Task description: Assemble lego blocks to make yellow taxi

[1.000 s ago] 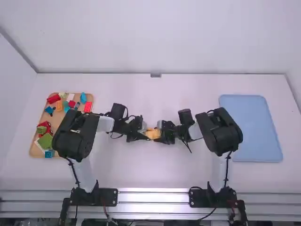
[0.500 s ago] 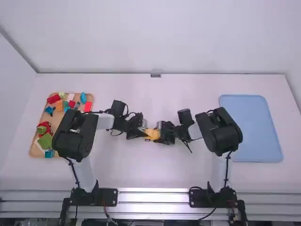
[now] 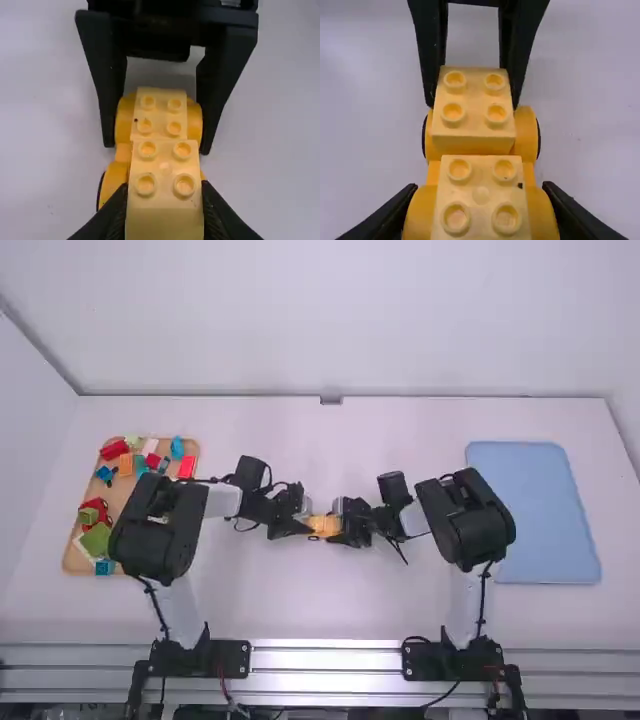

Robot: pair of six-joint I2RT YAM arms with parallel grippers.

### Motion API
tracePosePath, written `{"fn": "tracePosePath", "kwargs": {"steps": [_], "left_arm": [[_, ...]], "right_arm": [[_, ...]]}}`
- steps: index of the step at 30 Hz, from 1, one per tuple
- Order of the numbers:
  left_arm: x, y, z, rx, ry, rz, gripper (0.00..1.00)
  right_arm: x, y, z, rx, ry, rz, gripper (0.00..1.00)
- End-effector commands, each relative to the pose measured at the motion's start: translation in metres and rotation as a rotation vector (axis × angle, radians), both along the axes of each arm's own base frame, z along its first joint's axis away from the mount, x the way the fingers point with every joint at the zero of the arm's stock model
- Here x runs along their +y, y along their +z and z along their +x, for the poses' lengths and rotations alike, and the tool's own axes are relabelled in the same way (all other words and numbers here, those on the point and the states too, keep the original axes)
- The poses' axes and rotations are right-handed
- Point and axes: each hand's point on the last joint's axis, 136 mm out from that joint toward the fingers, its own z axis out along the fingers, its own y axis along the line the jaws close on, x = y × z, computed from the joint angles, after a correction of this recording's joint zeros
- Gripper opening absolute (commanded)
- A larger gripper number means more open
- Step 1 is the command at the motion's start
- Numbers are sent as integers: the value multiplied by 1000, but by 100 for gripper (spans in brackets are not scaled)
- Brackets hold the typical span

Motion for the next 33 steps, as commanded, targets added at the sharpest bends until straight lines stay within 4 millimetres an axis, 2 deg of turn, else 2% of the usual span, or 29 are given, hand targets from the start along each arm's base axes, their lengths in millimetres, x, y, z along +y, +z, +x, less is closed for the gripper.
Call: {"fn": "tracePosePath", "kwargs": {"steps": [1, 24, 33], "left_arm": [[1, -1, -2, -17, 0, 19, 6], [-1, -3, 1, -34, 29, 5, 4], [3, -7, 10, -74, 50, 44, 4]], "right_arm": [[-1, -6, -4, 9, 3, -14, 23], [1, -3, -7, 18, 16, 4, 23], [0, -3, -7, 19, 15, 3, 23]]}}
